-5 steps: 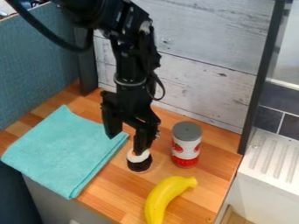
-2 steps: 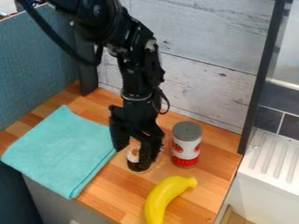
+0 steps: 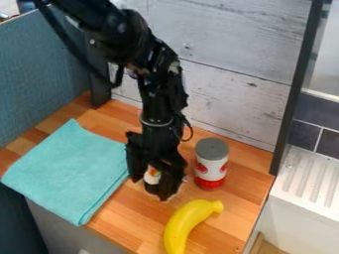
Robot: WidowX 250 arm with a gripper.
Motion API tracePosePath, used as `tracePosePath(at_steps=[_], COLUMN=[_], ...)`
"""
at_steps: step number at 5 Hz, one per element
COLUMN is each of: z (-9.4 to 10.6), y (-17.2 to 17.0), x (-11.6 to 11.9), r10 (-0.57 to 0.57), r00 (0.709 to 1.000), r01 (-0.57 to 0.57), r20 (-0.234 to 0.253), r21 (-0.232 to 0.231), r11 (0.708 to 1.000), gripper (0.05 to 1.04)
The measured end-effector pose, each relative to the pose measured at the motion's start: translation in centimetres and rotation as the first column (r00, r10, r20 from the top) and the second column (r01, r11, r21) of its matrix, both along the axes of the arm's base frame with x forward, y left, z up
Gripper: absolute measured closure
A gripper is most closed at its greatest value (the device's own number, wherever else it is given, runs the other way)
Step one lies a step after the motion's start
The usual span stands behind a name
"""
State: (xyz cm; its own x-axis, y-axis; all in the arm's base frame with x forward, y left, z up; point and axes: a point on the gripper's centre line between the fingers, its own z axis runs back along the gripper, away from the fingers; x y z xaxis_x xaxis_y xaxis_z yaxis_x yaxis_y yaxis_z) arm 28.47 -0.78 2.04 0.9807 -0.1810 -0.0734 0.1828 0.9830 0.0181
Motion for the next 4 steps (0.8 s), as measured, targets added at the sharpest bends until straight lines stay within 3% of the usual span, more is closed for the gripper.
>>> tracePosePath(at_steps=[1,2,3,4], z=[-0.4,0.2,3.9,6.2], y=[0.4,0.3,0.4,0.5], x=[0.3,0.1,0.8,2.7], r10=[0.023,0.058,0.107,0.149], r00=[1.0,0.998,0.993,0.989], r01=[-0.022,-0.057,-0.105,-0.148], r20=[-0.005,-0.008,-0.054,-0.008], r21=[0.026,0.02,0.043,0.039], r11=[0.999,0.998,0.994,0.988], gripper=[0.329,0.484,0.498,0.499])
